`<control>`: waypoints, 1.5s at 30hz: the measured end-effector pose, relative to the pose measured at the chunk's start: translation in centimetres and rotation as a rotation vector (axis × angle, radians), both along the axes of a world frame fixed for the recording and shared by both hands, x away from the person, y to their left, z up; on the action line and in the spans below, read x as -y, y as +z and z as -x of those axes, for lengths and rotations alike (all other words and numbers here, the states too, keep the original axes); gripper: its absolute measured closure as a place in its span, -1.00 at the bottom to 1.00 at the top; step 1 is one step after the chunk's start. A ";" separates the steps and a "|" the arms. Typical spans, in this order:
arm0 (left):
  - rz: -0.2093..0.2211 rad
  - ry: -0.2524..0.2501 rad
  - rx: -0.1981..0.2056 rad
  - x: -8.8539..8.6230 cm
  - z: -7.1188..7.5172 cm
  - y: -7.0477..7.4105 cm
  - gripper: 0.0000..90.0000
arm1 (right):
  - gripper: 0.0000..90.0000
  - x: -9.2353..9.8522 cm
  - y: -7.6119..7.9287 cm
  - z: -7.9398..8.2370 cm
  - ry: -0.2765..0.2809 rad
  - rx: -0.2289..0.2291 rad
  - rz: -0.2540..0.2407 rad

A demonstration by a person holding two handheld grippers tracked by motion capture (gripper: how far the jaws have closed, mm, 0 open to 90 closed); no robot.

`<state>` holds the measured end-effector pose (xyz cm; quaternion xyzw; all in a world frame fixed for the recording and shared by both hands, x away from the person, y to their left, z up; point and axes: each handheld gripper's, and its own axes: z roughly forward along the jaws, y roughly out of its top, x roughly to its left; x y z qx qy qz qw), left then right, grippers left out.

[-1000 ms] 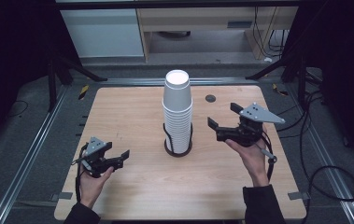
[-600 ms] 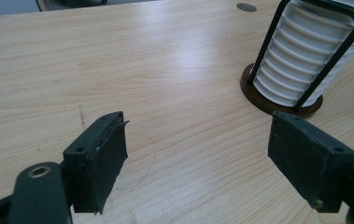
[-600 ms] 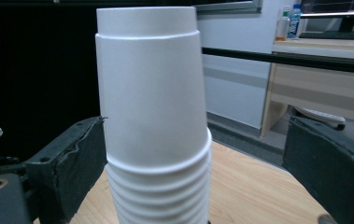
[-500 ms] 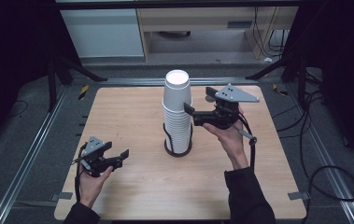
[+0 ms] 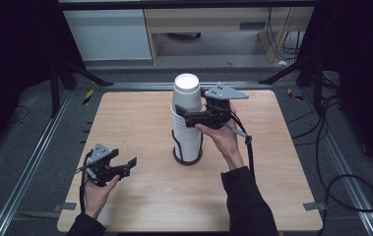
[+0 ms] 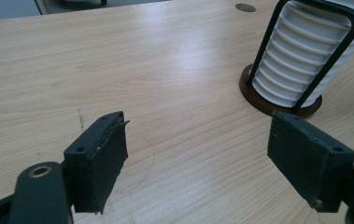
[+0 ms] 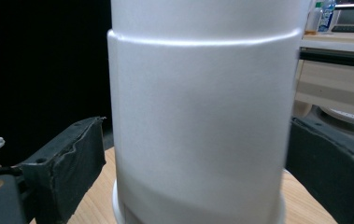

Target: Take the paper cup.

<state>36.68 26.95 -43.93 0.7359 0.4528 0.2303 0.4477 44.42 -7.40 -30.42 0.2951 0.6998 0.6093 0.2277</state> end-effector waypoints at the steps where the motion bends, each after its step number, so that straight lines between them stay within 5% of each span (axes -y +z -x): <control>1: 0.002 0.000 -0.002 0.0 0.0 0.0 -0.57 | -0.87 -0.2 -0.1 -0.2 -0.003 0.002 0.004; 26: -0.007 -0.012 -0.012 0.5 -0.1 -0.2 -0.58 | -0.75 -1.6 -0.9 -1.1 -0.043 -0.003 0.032; 28: -0.006 -0.012 -0.015 0.5 -0.1 -0.3 -0.58 | -0.75 -1.4 -0.3 -0.9 -0.038 0.011 0.002; 45: -0.006 -0.013 -0.014 0.5 -0.1 -0.2 -0.59 | -0.72 -0.9 2.9 -0.4 -0.026 0.061 0.006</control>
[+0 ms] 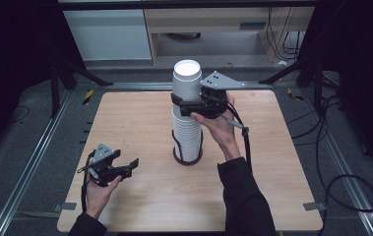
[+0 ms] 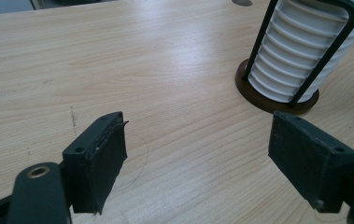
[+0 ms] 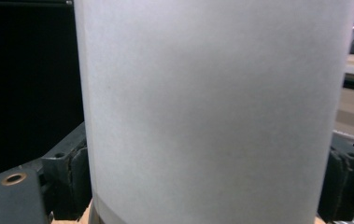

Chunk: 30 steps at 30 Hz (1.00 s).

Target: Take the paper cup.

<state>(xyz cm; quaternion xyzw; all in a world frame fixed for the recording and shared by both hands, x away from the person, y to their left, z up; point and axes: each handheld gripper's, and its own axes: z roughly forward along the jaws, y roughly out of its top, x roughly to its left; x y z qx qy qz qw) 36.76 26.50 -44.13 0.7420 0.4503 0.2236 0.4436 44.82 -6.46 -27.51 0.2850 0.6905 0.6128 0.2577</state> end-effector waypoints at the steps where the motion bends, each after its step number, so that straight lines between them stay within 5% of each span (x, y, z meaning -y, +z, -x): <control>1: 0.000 0.000 0.000 0.0 0.0 0.0 -0.59 | -0.72 0.0 0.3 0.1 -0.001 0.002 -0.002; 22: 0.004 0.000 0.005 -0.1 0.1 0.2 -0.59 | -0.72 2.3 5.8 1.9 -0.008 0.114 -0.020; 30: 0.001 -0.008 0.007 0.1 0.2 0.3 -0.59 | -0.72 5.3 4.9 3.7 -0.020 0.120 0.005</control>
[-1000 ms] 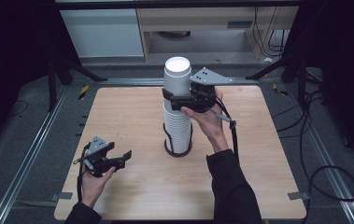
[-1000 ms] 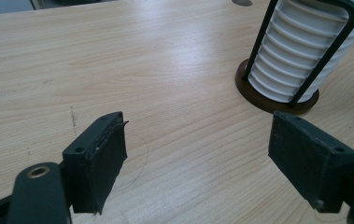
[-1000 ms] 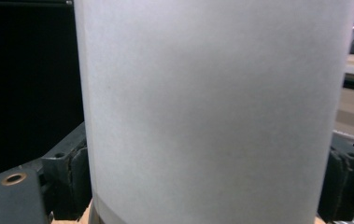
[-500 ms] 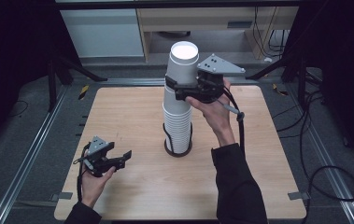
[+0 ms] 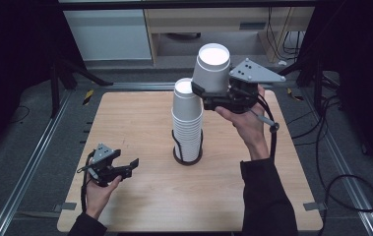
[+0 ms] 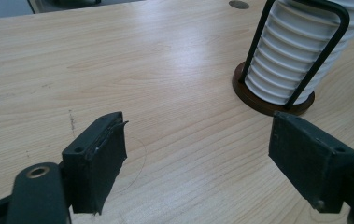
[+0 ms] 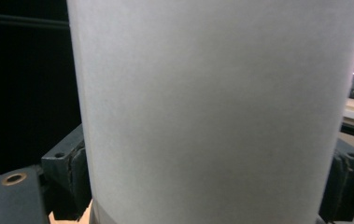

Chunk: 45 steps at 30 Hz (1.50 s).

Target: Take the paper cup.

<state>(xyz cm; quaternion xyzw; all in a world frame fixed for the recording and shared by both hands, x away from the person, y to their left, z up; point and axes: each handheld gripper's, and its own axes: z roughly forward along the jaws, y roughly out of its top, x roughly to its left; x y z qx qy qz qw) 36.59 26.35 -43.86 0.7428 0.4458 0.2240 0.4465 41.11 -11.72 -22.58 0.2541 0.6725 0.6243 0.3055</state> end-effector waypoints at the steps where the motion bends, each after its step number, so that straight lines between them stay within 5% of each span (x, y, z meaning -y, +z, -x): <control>1: -0.001 0.000 0.000 0.1 0.0 0.0 -0.59 | -0.72 0.3 -0.2 0.1 -0.001 -0.002 0.004; 11: 0.003 -0.020 -0.004 0.4 0.1 0.1 -0.59 | -0.72 3.6 -4.2 2.1 -0.014 -0.058 0.053; 18: -0.003 -0.040 -0.002 0.8 0.3 0.2 -0.59 | -0.72 4.5 -7.3 2.6 0.003 -0.110 0.038; 30: -0.003 -0.071 0.006 1.4 0.7 0.6 -0.59 | -0.72 3.0 -13.1 3.0 0.089 -0.211 0.086; 45: -0.002 -0.129 0.020 2.4 1.3 1.4 -0.59 | -0.72 0.2 -17.8 3.3 0.182 -0.293 0.192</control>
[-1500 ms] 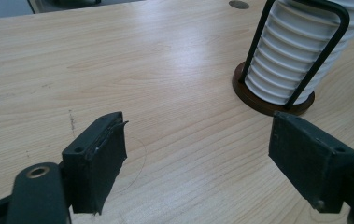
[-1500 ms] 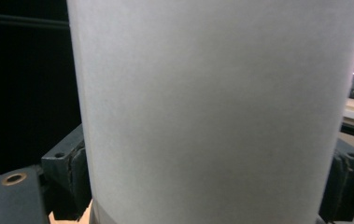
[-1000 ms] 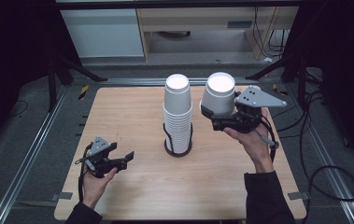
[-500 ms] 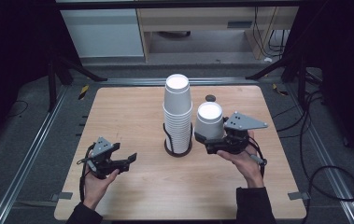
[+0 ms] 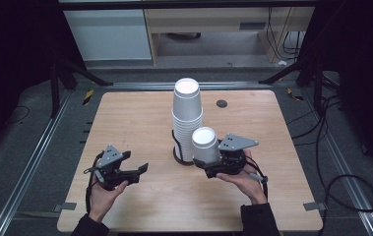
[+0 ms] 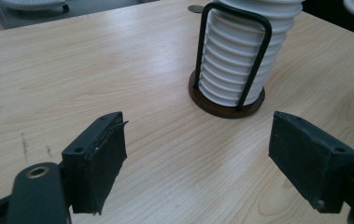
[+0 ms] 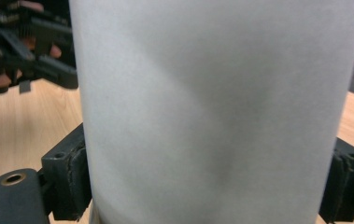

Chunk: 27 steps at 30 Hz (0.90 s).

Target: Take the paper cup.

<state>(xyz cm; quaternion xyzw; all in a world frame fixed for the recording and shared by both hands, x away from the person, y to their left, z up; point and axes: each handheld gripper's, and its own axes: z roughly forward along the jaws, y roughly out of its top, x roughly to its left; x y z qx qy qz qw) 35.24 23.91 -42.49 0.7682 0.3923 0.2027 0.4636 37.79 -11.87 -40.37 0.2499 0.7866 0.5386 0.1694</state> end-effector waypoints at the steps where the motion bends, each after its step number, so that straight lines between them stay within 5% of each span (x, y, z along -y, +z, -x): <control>1: 0.000 0.000 0.000 0.0 0.0 0.0 -0.59 | -0.72 0.0 0.0 0.0 0.000 0.000 0.000; 15: 0.004 -0.053 0.015 0.4 0.6 0.6 -0.60 | -0.72 -3.8 -3.5 1.1 0.091 -0.042 0.061; 27: 0.006 -0.121 0.018 1.1 0.9 0.9 -0.62 | -0.72 -5.1 -4.1 0.7 0.161 -0.047 0.153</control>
